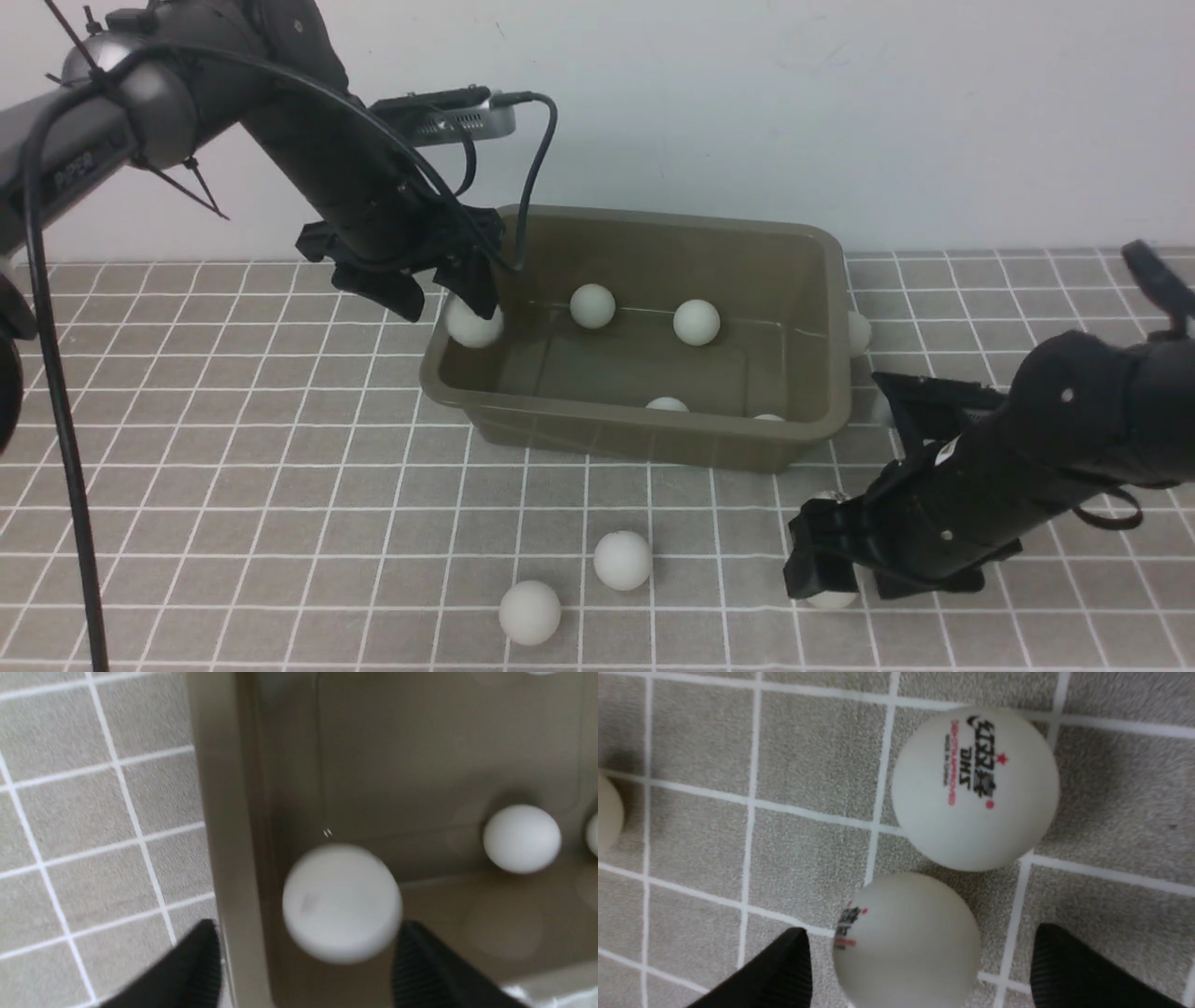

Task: Put the table tennis balls into the box on the grey coffee tablecloth.
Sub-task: 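Drop the ball into the bin, then reach for and grasp a ping pong ball on the table, then release the ping pong ball into the bin and lift the gripper away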

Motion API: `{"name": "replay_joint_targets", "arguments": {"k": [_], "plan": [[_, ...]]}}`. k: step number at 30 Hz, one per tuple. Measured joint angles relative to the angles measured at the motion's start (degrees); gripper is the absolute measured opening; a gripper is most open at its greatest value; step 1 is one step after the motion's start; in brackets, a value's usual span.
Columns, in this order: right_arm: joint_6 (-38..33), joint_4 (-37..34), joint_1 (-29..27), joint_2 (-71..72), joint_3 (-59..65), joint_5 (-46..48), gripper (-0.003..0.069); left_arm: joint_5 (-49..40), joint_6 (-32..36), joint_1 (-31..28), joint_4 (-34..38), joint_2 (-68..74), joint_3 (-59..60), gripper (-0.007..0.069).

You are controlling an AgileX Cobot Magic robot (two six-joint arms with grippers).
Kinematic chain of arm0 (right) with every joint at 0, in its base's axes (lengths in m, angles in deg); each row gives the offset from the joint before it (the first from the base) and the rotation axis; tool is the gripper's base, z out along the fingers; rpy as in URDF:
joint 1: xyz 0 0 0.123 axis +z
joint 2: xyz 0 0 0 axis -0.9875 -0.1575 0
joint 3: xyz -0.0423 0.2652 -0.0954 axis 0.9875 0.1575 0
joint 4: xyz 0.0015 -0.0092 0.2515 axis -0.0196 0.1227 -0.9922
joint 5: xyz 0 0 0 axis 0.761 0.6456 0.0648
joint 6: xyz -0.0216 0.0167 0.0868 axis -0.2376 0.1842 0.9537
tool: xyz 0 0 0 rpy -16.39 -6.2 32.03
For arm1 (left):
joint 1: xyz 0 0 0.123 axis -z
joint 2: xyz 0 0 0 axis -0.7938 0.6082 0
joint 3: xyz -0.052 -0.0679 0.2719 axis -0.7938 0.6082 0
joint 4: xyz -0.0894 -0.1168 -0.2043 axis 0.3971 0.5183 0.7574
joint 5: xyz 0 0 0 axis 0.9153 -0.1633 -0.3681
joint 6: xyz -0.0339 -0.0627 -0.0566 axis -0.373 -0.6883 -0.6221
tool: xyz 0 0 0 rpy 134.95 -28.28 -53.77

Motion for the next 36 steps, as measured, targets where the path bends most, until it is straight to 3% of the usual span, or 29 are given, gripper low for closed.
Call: {"name": "replay_joint_targets", "arguments": {"k": [2, 3, 4, 6, 9, 15, 20, 26, 29, 31, 34, 35, 36], "plan": [[-0.30, -0.07, 0.06, -0.85, -0.27, -0.80, 0.0475, -0.85, 0.17, 0.00, -0.66, -1.22, -1.01, 0.0231], [-0.30, -0.07, 0.06, -0.85, -0.27, -0.80, 0.0475, -0.91, 0.32, 0.00, -0.78, -1.45, -1.08, 0.0192], [-0.46, 0.19, 0.06, -1.10, -0.33, -1.48, 0.0361, -1.29, 0.91, -0.06, -1.56, -3.17, -1.36, 0.0090], [-0.57, 0.39, 0.06, -1.01, -0.38, -1.52, 0.0360, -1.42, 1.14, -0.23, -2.22, -6.05, -1.44, 0.0029], [-0.90, 1.09, 0.12, 1.02, -0.31, 1.98, 0.0363, -1.70, 1.14, -0.55, -3.60, -11.03, -1.53, -0.0002], [-1.08, 0.55, 0.18, 14.32, -1.58, 7.99, 0.0363, -1.70, 1.14, -0.65, -4.59, -19.94, 8.17, -0.0005], [-1.14, 1.57, 0.18, 17.40, -12.48, 7.40, 0.0363, 0.46, 1.76, -0.59, -3.16, -27.04, 28.89, -0.0005], [-0.85, 7.12, 0.18, 6.08, -28.76, 9.36, 0.0393, 7.95, 13.60, -0.59, 4.08, -26.72, 43.37, 0.0006], [-0.31, 9.92, 0.18, -0.42, -37.02, 14.28, 0.0529, 10.82, 19.20, 0.36, 8.73, -25.26, 46.16, 0.0064], [-0.09, 12.89, 0.18, -2.68, -40.68, 18.59, 0.0580, 12.62, 20.39, 2.07, 9.43, -24.45, 46.42, 0.0123], [1.49, 18.31, 0.18, -2.99, -42.81, 21.65, 0.0565, 15.26, 20.36, 5.06, 9.36, -23.19, 46.42, 0.0223], [3.86, 23.99, -0.52, -2.49, -43.27, 23.03, 0.0497, 16.99, 19.36, 7.05, 8.61, -22.24, 46.42, 0.0282], [4.16, 24.68, -0.52, -2.39, -43.27, 23.21, 0.0485, 17.43, 19.17, 7.87, 8.31, -21.95, 46.42, 0.0290]]}}
